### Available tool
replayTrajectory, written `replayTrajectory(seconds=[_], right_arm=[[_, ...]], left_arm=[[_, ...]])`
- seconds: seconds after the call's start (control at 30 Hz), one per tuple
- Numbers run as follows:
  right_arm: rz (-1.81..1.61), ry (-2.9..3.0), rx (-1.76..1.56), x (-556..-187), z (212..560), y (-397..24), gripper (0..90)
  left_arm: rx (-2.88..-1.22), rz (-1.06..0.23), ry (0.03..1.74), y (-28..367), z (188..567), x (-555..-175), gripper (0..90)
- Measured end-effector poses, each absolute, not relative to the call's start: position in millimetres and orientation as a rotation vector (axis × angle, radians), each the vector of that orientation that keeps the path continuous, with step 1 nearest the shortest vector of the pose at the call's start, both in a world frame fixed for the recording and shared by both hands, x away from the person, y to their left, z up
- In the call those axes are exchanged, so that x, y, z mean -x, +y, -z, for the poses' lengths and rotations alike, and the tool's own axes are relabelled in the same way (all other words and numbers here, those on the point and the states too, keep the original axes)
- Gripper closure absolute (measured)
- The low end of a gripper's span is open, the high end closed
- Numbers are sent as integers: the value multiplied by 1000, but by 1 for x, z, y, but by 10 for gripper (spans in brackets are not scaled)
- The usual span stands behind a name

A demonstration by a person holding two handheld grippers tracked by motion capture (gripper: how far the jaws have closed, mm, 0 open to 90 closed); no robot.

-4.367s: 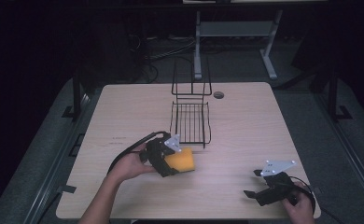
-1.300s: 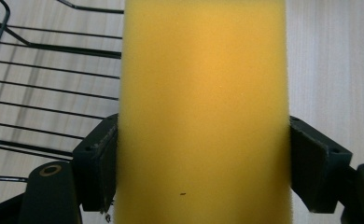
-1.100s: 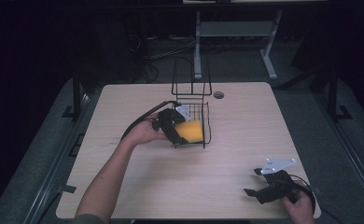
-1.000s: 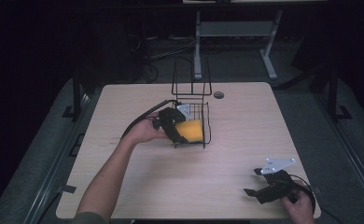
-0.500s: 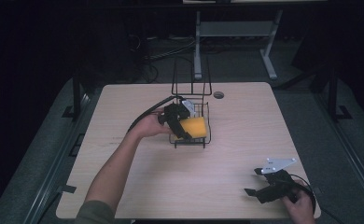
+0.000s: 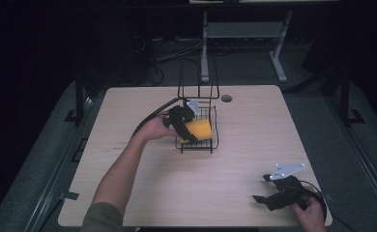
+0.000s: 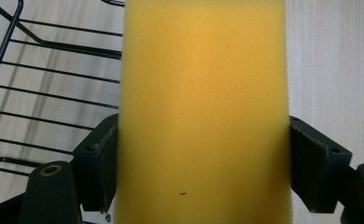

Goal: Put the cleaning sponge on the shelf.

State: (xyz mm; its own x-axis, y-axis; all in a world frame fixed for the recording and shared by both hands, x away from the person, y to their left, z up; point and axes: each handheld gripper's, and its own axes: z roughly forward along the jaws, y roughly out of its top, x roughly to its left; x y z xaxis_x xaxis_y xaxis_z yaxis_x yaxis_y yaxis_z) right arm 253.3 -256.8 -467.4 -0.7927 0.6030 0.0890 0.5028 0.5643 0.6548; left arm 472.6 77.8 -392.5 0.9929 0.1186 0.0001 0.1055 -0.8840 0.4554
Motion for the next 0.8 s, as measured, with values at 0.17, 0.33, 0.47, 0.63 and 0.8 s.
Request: replayTrajectory(seconds=[0.17, 0.33, 0.47, 0.63, 0.8], right_arm=[[-1033, 2650, -938, -254, 468, -257, 139], [-1038, 2644, -939, -254, 467, -257, 139], [-1037, 2649, -938, -254, 468, -257, 139], [-1036, 2646, -938, -255, 468, -257, 138], [-1037, 2648, -931, -255, 468, -257, 139]], left_arm=[[-2659, -39, 128, 70, 392, -478, 219], [-2694, 3, 161, 69, 406, -482, 219], [-2703, -11, 158, 67, 409, -482, 217], [-2694, -18, 159, 70, 410, -486, 216], [-2691, -13, 164, 71, 410, -487, 215]])
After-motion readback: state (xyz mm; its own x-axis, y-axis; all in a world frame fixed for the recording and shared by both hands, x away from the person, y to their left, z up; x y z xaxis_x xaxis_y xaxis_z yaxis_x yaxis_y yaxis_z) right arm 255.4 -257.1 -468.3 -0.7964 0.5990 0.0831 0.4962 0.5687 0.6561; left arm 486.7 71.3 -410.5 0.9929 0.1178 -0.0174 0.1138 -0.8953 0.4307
